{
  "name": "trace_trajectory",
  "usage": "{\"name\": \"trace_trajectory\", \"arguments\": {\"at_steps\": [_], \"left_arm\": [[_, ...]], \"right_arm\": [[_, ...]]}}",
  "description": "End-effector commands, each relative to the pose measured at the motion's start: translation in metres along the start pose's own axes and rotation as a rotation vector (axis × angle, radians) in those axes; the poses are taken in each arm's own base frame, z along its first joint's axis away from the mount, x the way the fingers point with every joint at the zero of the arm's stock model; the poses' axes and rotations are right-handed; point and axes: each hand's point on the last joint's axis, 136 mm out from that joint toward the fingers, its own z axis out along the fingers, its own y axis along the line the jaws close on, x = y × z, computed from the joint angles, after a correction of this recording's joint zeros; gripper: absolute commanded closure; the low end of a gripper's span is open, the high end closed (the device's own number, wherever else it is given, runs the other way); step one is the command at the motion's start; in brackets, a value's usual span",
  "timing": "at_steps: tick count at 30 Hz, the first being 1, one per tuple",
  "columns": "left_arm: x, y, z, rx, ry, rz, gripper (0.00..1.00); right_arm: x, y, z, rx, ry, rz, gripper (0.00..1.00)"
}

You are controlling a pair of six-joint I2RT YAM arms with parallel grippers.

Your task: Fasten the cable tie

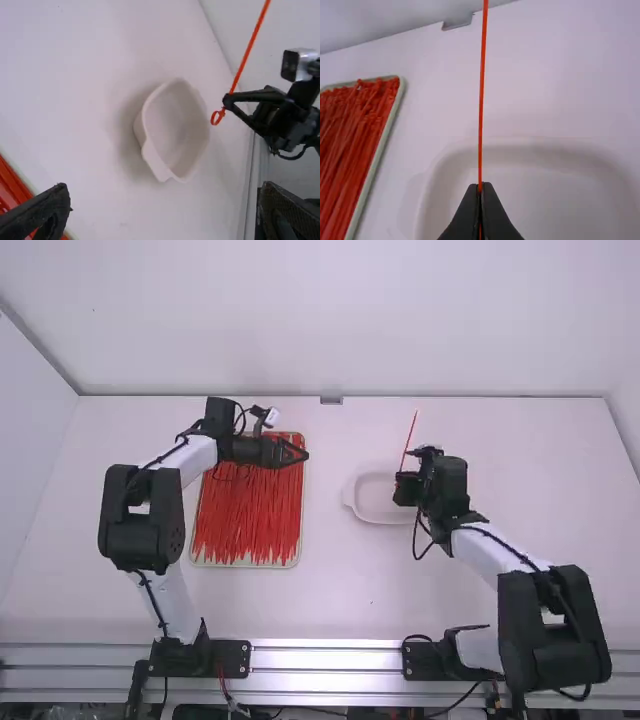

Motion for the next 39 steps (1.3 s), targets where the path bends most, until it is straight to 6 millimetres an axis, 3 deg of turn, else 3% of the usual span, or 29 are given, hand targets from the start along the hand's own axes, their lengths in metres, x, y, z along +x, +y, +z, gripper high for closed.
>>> {"name": "trace_trajectory", "arguments": {"at_steps": [1,8,10,12,13,14,15,24,30,39], "left_arm": [[-0.004,-0.004,0.0,0.019,-0.003,0.032,0.01],[-0.004,-0.002,-0.001,0.009,-0.004,0.029,0.01],[-0.003,-0.003,0.001,0.013,0.0,0.031,0.01],[-0.004,-0.001,-0.001,0.005,-0.005,0.03,0.01],[-0.004,-0.001,-0.001,0.005,-0.005,0.031,0.01],[-0.004,-0.002,-0.001,0.007,-0.004,0.034,0.01],[-0.004,-0.002,0.001,0.008,-0.002,0.035,0.01],[-0.005,0.015,-0.008,-0.079,-0.011,0.022,0.01],[-0.005,0.002,-0.042,-0.124,-0.015,0.09,0.01],[-0.005,-0.012,-0.084,-0.379,0.009,0.109,0.01]], "right_arm": [[0.021,-0.013,0.009,0.039,0.033,0.035,1.0],[0.042,-0.018,0.022,0.026,0.089,0.079,1.0],[0.044,-0.018,0.022,0.026,0.096,0.081,0.92],[0.043,-0.016,0.022,0.022,0.091,0.077,0.75],[0.043,-0.016,0.022,0.022,0.09,0.077,0.73],[0.04,-0.017,0.022,0.021,0.08,0.076,0.56],[0.04,-0.016,0.022,0.02,0.079,0.076,0.01],[0.032,-0.016,0.019,0.017,0.052,0.064,0.01],[0.015,-0.012,0.0,0.022,0.017,0.038,0.01],[-0.011,0.003,-0.042,0.026,-0.053,-0.005,0.01]]}}
